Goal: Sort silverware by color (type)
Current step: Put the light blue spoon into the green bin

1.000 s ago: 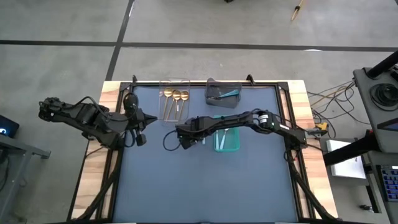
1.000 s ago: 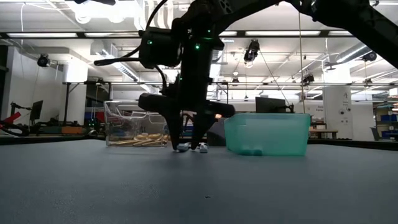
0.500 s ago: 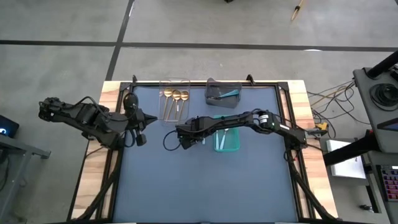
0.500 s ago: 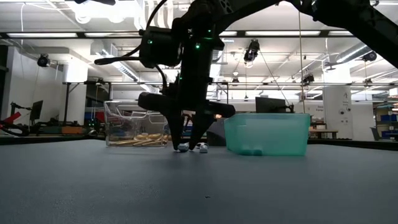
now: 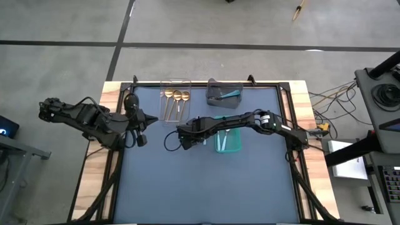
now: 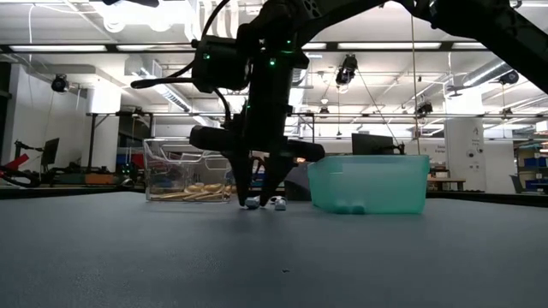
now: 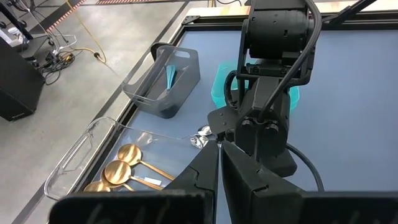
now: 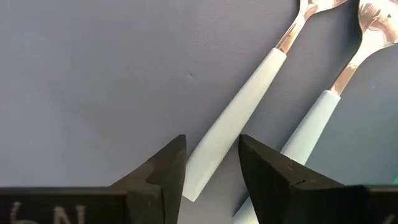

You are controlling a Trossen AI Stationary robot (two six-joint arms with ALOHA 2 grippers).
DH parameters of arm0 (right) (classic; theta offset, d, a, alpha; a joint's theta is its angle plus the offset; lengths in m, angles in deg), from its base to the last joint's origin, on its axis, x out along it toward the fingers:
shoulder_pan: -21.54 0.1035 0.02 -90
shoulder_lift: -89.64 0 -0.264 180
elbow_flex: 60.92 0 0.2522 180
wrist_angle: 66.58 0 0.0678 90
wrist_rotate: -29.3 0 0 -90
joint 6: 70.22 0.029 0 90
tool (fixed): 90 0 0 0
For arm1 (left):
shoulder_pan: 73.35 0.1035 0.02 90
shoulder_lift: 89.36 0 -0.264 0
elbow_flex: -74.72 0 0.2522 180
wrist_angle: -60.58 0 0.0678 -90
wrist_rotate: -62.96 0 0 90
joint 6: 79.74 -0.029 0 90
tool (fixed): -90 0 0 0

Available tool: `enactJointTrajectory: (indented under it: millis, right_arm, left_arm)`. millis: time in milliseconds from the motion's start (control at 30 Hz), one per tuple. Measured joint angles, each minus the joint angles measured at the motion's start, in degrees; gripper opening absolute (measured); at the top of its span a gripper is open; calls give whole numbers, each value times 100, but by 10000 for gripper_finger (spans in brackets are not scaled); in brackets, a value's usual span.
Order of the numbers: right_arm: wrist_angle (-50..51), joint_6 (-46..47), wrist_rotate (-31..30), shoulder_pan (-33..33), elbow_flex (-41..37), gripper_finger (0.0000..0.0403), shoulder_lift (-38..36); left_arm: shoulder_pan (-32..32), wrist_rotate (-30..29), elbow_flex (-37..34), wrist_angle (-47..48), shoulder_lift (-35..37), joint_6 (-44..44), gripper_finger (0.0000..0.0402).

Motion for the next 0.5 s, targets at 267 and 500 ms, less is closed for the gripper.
enactJointTrajectory:
  millis: [267, 500]
  right_arm:
    - [-38, -86, 20, 0, -2, 56, 0]
    - [-49, -111, 138, 2, 56, 23, -24]
  left_arm:
    - [-1, 0, 0, 2, 2, -20, 2]
    - [-2, 0, 0, 2, 4, -22, 2]
